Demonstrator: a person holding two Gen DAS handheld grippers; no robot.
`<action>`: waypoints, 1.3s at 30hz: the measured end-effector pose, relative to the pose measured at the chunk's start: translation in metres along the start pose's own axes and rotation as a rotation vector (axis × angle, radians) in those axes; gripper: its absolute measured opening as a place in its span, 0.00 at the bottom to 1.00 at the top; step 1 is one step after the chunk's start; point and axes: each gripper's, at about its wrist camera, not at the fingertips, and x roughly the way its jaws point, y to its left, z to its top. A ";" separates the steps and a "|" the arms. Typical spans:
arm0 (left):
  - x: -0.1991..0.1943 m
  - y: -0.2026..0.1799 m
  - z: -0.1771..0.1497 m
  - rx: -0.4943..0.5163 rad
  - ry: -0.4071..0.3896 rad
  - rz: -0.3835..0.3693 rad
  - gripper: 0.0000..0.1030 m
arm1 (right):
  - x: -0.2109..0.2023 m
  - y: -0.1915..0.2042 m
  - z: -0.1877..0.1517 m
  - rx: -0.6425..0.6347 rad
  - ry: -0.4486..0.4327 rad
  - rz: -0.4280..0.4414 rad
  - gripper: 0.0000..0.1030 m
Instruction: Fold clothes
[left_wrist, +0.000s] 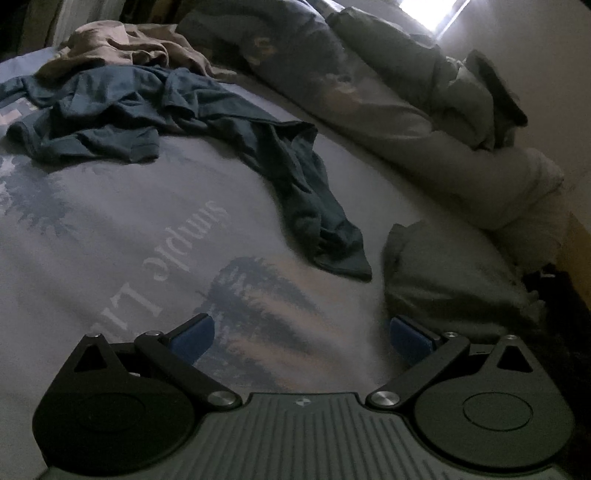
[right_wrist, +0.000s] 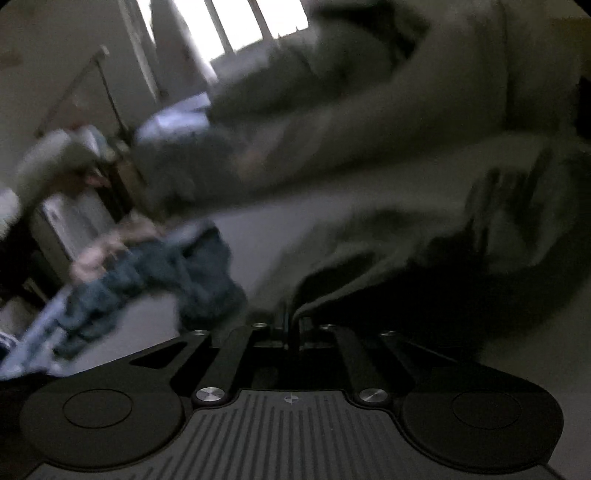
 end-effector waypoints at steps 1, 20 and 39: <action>0.001 -0.001 0.000 0.001 0.001 -0.001 1.00 | -0.020 -0.002 0.004 0.006 -0.034 0.010 0.05; 0.008 -0.048 -0.019 0.104 0.013 -0.071 1.00 | -0.307 -0.156 -0.027 0.318 -0.191 -0.511 0.05; 0.026 -0.080 -0.037 0.190 0.066 -0.118 1.00 | -0.188 -0.107 -0.033 -0.296 -0.077 -0.659 0.83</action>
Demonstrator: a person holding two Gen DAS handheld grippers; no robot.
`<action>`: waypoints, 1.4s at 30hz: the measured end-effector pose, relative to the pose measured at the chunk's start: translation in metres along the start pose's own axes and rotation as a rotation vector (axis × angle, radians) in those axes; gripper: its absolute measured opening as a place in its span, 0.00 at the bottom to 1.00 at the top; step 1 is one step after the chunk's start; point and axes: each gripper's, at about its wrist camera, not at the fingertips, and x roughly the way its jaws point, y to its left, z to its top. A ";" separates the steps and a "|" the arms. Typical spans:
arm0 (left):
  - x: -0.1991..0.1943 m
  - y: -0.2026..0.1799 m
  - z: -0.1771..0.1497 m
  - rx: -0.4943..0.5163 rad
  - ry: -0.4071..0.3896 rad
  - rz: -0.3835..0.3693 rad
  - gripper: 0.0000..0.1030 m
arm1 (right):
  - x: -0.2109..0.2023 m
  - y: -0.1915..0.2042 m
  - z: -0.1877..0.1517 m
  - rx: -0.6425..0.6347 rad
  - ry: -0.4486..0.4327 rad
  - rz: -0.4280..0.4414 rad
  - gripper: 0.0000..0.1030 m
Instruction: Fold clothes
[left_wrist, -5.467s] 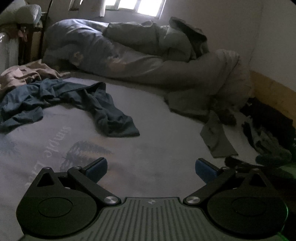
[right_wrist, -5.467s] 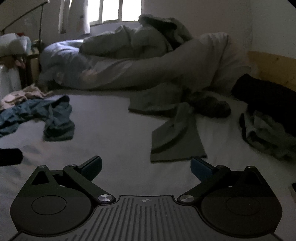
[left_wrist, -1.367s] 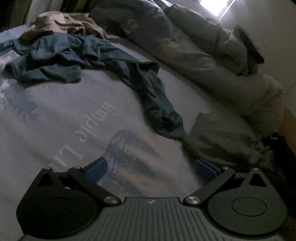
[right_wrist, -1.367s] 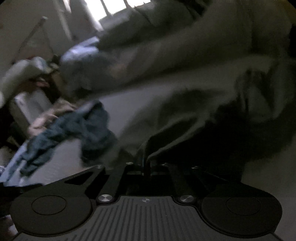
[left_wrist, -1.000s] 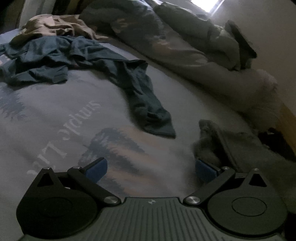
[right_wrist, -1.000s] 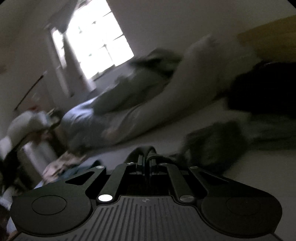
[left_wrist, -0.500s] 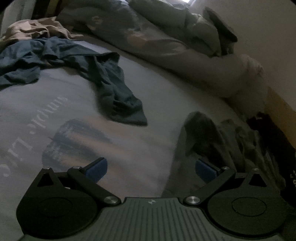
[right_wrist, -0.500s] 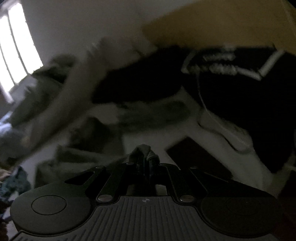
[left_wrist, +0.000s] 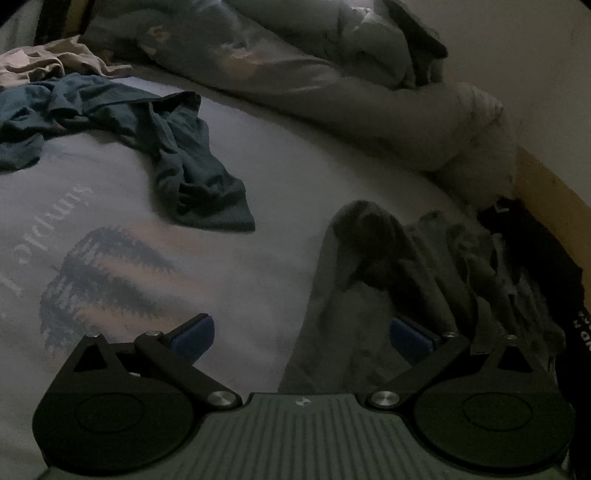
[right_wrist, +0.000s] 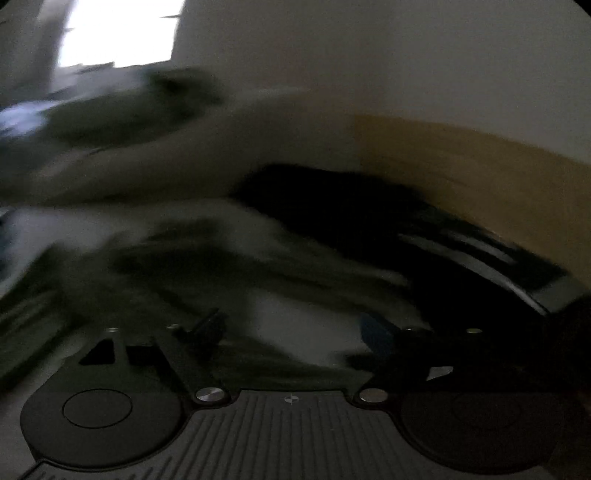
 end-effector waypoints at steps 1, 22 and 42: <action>0.000 0.000 -0.001 0.001 0.002 -0.001 1.00 | 0.011 0.018 0.000 -0.083 -0.008 0.064 0.83; 0.028 -0.036 -0.037 -0.235 0.107 -0.454 1.00 | 0.111 0.115 -0.033 -0.553 -0.014 0.325 0.18; 0.067 -0.053 -0.066 -0.498 0.262 -0.694 0.78 | 0.053 0.130 -0.025 -0.567 -0.106 0.490 0.10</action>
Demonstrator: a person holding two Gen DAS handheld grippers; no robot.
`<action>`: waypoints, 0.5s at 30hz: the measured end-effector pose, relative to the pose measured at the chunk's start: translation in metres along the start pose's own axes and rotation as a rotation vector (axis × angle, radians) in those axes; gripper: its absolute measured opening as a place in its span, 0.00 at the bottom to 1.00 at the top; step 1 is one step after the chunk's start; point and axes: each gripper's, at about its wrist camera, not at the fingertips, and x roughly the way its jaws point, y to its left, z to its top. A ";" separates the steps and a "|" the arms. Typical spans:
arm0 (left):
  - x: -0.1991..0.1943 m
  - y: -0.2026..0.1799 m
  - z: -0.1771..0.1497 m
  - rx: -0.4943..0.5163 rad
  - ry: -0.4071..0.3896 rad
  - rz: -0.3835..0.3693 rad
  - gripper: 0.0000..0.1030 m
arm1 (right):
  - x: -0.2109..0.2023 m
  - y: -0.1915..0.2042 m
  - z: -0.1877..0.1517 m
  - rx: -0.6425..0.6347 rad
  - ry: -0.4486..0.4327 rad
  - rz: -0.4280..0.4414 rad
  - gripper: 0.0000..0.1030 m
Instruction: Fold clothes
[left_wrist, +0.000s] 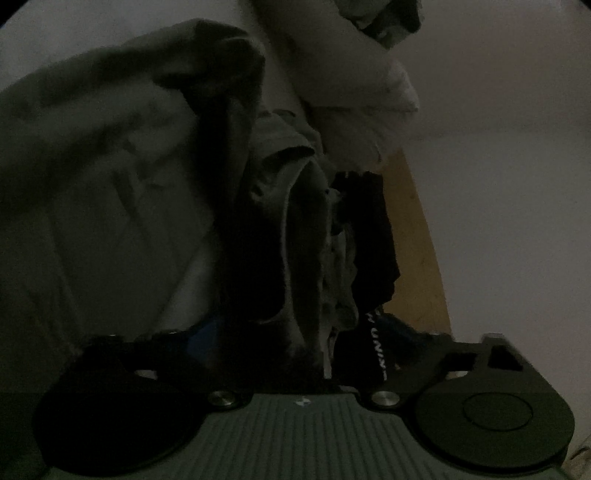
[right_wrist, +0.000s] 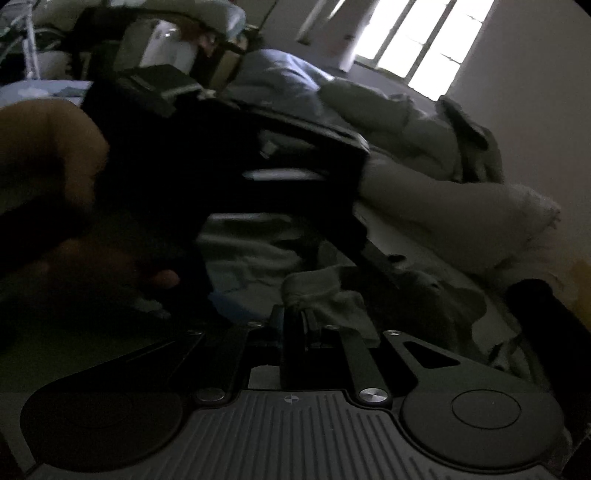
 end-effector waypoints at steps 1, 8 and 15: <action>0.001 0.001 0.000 -0.006 0.001 0.011 0.69 | 0.001 0.001 0.001 -0.010 0.005 0.000 0.10; 0.001 -0.003 0.003 0.028 -0.003 0.080 0.41 | 0.008 -0.003 0.001 -0.073 0.045 -0.006 0.12; -0.001 -0.004 0.004 0.083 -0.013 0.137 0.17 | -0.007 -0.029 -0.005 -0.092 0.070 -0.004 0.44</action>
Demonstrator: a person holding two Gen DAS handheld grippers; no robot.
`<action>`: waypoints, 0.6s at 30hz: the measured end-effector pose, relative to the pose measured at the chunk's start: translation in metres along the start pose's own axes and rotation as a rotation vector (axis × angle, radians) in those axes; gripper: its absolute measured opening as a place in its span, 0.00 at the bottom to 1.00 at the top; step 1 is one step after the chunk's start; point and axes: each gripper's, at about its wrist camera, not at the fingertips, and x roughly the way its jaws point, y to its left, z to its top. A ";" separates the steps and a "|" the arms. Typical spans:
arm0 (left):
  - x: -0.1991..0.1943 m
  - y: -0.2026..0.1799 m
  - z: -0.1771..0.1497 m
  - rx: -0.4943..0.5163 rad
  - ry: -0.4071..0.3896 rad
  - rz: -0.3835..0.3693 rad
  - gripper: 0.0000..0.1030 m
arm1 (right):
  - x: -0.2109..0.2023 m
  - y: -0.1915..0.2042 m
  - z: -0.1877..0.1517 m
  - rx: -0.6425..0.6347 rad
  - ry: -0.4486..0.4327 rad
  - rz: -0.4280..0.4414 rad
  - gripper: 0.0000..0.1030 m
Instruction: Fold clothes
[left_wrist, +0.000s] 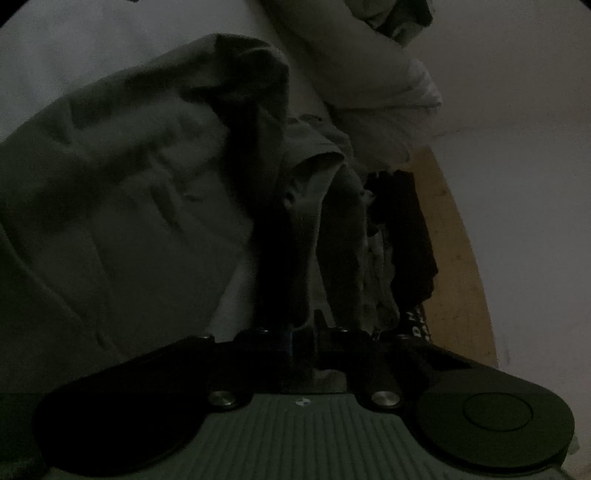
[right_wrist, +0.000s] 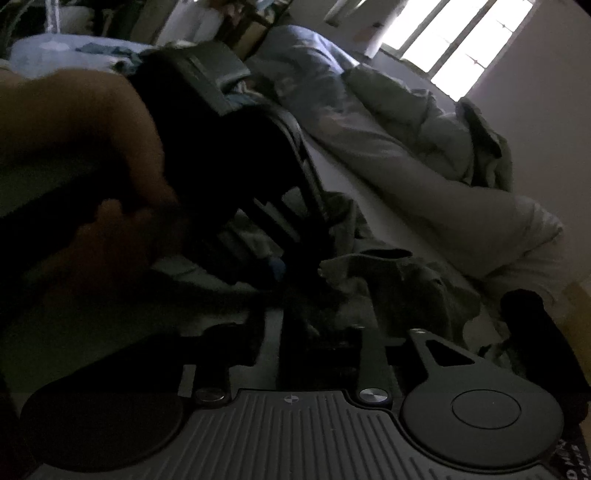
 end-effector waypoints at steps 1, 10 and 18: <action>0.000 0.000 -0.001 0.006 0.002 0.000 0.16 | -0.003 -0.006 -0.001 0.006 -0.003 0.005 0.50; -0.011 -0.010 -0.009 0.127 -0.036 0.044 0.09 | -0.041 -0.138 0.036 0.510 -0.092 0.076 0.86; -0.011 -0.017 -0.013 0.190 -0.060 0.078 0.09 | 0.040 -0.159 0.058 0.740 -0.023 0.238 0.85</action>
